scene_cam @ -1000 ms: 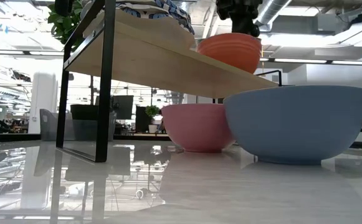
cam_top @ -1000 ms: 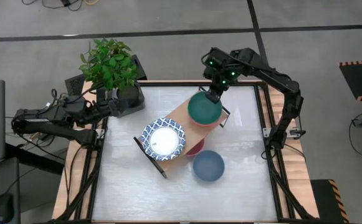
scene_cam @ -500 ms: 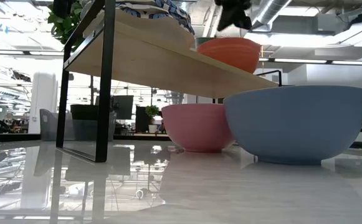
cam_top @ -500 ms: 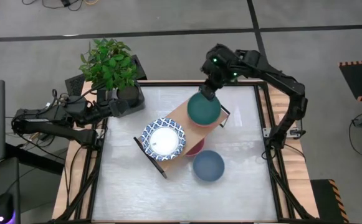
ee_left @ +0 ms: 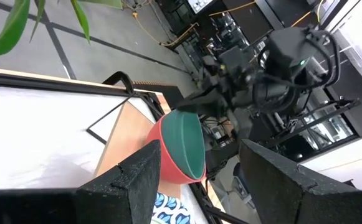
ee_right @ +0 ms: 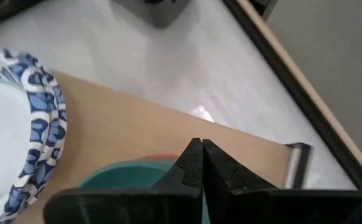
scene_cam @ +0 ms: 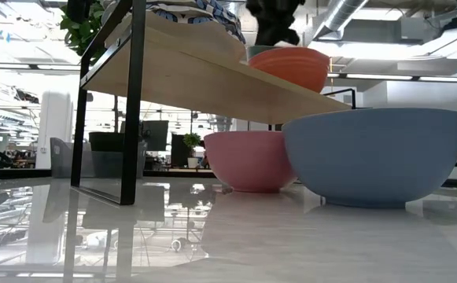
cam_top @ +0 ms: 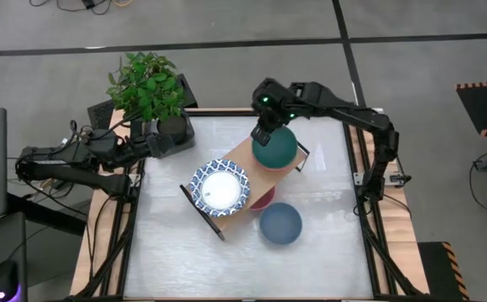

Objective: Place and stack bowls onto a shelf
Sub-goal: Stack the green bowl on top of the red bowl on the shelf, then stack the light blue bowl on top of the green bowl on the shelf

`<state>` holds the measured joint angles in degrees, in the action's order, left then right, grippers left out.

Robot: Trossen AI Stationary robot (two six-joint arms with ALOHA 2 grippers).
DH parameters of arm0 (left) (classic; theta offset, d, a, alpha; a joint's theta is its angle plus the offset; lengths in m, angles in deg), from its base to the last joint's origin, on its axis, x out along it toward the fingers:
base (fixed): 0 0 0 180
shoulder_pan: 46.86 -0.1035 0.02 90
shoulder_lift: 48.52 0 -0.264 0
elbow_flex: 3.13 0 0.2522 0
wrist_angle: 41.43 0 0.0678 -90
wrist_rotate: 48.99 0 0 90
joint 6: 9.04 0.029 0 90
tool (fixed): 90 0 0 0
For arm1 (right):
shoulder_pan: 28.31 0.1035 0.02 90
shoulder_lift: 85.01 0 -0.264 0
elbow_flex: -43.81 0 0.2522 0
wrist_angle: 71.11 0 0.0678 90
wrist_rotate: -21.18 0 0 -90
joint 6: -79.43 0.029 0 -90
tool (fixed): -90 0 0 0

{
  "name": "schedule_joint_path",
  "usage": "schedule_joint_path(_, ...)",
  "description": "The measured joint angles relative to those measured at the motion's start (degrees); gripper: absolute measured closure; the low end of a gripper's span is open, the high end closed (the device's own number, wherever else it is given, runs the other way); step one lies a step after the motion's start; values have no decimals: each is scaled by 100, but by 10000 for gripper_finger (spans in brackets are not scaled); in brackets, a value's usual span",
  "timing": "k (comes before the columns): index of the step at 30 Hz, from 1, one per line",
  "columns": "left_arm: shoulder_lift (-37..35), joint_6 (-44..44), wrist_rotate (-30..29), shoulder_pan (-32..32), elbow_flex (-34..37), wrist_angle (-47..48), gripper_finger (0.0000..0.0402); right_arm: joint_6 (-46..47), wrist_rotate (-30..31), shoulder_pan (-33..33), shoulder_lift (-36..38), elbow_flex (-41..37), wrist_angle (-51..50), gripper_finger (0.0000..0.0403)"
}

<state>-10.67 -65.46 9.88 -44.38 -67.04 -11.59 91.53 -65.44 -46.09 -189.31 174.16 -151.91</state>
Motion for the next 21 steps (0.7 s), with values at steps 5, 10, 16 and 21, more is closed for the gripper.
schedule_joint_path(5,0,-21,2,0,0,2,200,-62,2,106,-252,-7,-36,377)
schedule_joint_path(10,0,-20,3,0,0,9,200,-227,260,129,-298,-4,42,376)
schedule_joint_path(16,0,-22,26,0,0,11,200,-160,148,223,154,-6,-5,377)
schedule_joint_path(21,0,24,26,0,0,12,200,339,-292,502,856,13,-1411,351)
